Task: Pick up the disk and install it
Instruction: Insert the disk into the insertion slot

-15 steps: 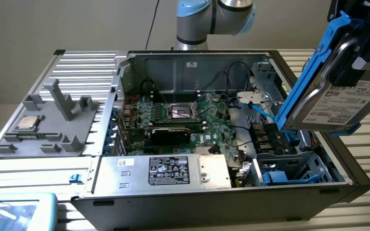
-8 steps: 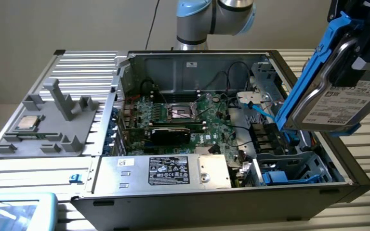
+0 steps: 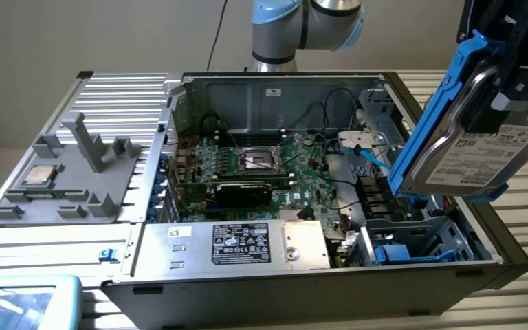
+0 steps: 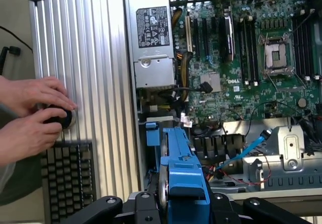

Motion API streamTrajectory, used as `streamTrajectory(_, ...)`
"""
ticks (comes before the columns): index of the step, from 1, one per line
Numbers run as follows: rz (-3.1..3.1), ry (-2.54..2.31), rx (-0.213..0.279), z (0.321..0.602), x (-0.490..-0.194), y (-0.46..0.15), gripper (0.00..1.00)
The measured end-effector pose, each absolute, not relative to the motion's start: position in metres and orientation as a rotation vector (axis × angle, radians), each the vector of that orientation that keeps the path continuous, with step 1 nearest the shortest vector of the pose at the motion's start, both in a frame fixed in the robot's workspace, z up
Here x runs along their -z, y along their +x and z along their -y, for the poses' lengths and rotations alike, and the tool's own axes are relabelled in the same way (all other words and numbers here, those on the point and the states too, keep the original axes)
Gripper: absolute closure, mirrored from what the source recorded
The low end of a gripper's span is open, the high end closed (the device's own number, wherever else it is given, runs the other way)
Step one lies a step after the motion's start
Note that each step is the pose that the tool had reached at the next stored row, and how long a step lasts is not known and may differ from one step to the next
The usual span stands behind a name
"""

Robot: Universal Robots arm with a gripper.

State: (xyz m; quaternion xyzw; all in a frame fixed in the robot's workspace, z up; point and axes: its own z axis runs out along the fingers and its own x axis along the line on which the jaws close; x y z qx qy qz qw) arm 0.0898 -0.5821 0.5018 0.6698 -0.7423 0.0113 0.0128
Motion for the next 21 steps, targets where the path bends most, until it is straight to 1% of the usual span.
streamTrajectory(14, 2.294, 2.115, -0.042, 0.582, -0.478, 0.087, 0.63)
streamTrajectory(21, 2.215, 2.202, -0.046, 0.582, -0.467, 0.087, 0.63)
